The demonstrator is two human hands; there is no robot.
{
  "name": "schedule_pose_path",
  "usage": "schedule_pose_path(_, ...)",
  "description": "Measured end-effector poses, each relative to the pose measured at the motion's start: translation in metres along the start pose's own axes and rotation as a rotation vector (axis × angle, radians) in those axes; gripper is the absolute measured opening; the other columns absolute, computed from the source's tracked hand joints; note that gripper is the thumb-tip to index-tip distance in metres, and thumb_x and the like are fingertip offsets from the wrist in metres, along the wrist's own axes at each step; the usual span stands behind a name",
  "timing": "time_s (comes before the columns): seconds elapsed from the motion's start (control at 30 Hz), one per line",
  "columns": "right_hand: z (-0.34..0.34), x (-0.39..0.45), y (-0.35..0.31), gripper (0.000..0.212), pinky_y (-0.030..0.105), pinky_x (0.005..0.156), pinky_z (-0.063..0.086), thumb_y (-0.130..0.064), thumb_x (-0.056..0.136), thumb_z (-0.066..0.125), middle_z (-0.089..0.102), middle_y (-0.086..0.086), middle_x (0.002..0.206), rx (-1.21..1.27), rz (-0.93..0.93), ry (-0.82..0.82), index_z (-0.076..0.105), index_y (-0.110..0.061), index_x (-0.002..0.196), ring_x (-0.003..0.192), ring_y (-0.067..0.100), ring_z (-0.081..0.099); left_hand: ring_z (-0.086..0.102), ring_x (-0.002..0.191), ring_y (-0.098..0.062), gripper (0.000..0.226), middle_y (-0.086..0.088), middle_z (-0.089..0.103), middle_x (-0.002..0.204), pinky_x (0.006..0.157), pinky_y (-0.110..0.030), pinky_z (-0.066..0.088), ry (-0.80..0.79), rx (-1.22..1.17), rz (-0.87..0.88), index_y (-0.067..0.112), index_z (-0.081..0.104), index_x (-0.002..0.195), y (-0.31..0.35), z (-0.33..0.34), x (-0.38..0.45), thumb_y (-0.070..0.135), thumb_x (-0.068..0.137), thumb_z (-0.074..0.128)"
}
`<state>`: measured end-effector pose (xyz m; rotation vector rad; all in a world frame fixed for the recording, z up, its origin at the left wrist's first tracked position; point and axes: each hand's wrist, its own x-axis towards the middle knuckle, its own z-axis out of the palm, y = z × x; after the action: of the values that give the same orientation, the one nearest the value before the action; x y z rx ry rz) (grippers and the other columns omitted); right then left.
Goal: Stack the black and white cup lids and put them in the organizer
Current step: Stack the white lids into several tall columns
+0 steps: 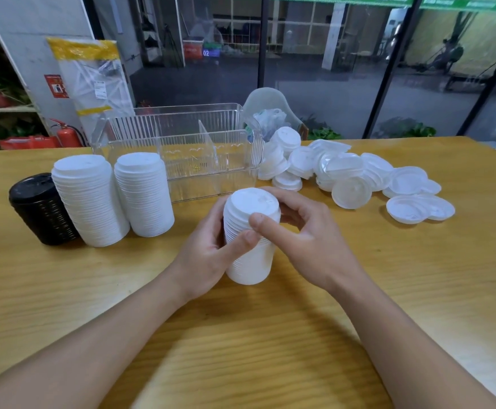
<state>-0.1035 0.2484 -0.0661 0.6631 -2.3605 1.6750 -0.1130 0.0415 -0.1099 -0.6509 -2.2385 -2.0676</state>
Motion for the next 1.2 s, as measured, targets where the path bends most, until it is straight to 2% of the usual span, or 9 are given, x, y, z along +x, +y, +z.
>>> schedule_pose_path(0.1, -0.005, -0.001, 0.006, 0.066, 0.035, 0.107, 0.053, -0.058, 0.091, 0.075, 0.066, -0.021, 0.142, -0.018, 0.090, -0.012, 0.058, -0.037, 0.152, 0.128, 0.001, 0.063, 0.067, 0.134, -0.020, 0.079, 0.002, 0.069, 0.144, 0.105, -0.034, 0.057, -0.010, 0.012, -0.014, 0.030, 0.050, 0.154, 0.006, 0.001, -0.002, 0.052, 0.086, 0.084)
schedule_pose_path(0.17, -0.013, -0.006, 0.009, 0.073, 0.036, 0.103, 0.053, -0.066, 0.088, 0.073, 0.062, -0.020, 0.144, -0.031, 0.146, -0.054, 0.054, -0.042, 0.154, 0.117, 0.002, 0.064, 0.066, 0.133, -0.010, 0.087, 0.012, 0.068, 0.145, 0.104, -0.030, 0.056, -0.020, 0.106, -0.056, 0.039, 0.048, 0.153, 0.013, 0.001, -0.005, 0.053, 0.079, 0.090)
schedule_pose_path(0.3, -0.012, -0.031, 0.016, 0.052, 0.036, 0.085, 0.056, -0.053, 0.092, 0.082, 0.072, -0.008, 0.126, -0.038, 0.214, -0.158, 0.064, -0.041, 0.140, 0.092, 0.026, 0.065, 0.067, 0.123, 0.003, 0.088, 0.023, 0.071, 0.136, 0.108, -0.038, 0.057, 0.004, 0.359, -0.191, 0.045, 0.055, 0.145, 0.021, -0.006, -0.019, 0.065, 0.071, 0.098)
schedule_pose_path(0.37, -0.001, -0.039, 0.014, 0.046, 0.039, 0.081, 0.060, -0.051, 0.094, 0.082, 0.077, -0.009, 0.117, -0.102, 0.204, -0.174, 0.066, -0.040, 0.135, 0.087, 0.021, 0.072, 0.069, 0.120, 0.002, 0.080, 0.024, 0.073, 0.132, 0.108, -0.041, 0.057, 0.000, 0.414, -0.198, 0.045, 0.060, 0.142, 0.023, -0.009, -0.029, 0.070, 0.073, 0.094)
schedule_pose_path(0.47, 0.019, -0.038, 0.005, 0.042, 0.024, 0.075, 0.054, -0.053, 0.095, 0.079, 0.076, -0.021, 0.117, -0.143, 0.192, -0.157, 0.067, -0.037, 0.132, 0.086, 0.007, 0.075, 0.071, 0.116, 0.002, 0.075, 0.022, 0.074, 0.127, 0.104, -0.041, 0.059, 0.057, 0.428, -0.205, 0.044, 0.060, 0.136, 0.026, -0.017, -0.047, 0.070, 0.074, 0.093)
schedule_pose_path(0.67, 0.093, -0.018, -0.016, 0.048, 0.032, 0.084, 0.058, -0.060, 0.091, 0.079, 0.074, -0.021, 0.121, -0.141, 0.153, -0.226, 0.069, -0.033, 0.130, 0.091, 0.003, 0.075, 0.072, 0.111, 0.005, 0.066, 0.019, 0.078, 0.120, 0.097, -0.033, 0.061, 0.254, 0.439, -0.248, 0.036, 0.063, 0.126, 0.039, -0.078, -0.105, 0.054, 0.074, 0.099)
schedule_pose_path(0.83, 0.187, 0.006, -0.035, 0.057, 0.040, 0.096, 0.059, -0.071, 0.083, 0.074, 0.074, -0.018, 0.118, -0.123, 0.099, -0.235, 0.072, -0.032, 0.125, 0.105, 0.004, 0.070, 0.075, 0.090, -0.002, 0.060, 0.013, 0.078, 0.107, 0.084, -0.040, 0.064, 0.512, 0.563, -0.342, 0.038, 0.070, 0.115, 0.048, -0.143, -0.155, 0.067, 0.068, 0.093)
schedule_pose_path(1.0, 0.254, 0.021, -0.052, 0.048, 0.038, 0.099, 0.057, -0.057, 0.090, 0.080, 0.073, -0.015, 0.119, -0.077, 0.102, -0.236, 0.072, -0.027, 0.126, 0.107, 0.007, 0.069, 0.080, 0.081, -0.012, 0.065, 0.003, 0.080, 0.101, 0.071, -0.047, 0.069, 0.703, 0.536, -0.375, 0.023, 0.069, 0.105, 0.045, -0.183, -0.185, 0.069, 0.064, 0.092)
schedule_pose_path(1.2, 0.280, 0.031, -0.061, 0.055, 0.037, 0.108, 0.054, -0.056, 0.090, 0.078, 0.072, -0.013, 0.134, -0.121, 0.089, -0.302, 0.071, -0.026, 0.136, 0.121, 0.008, 0.068, 0.078, 0.063, -0.019, 0.029, -0.003, 0.079, 0.084, 0.071, -0.049, 0.068, 0.819, 0.547, -0.393, 0.014, 0.070, 0.095, 0.046, -0.202, -0.190, 0.037, 0.091, 0.088)
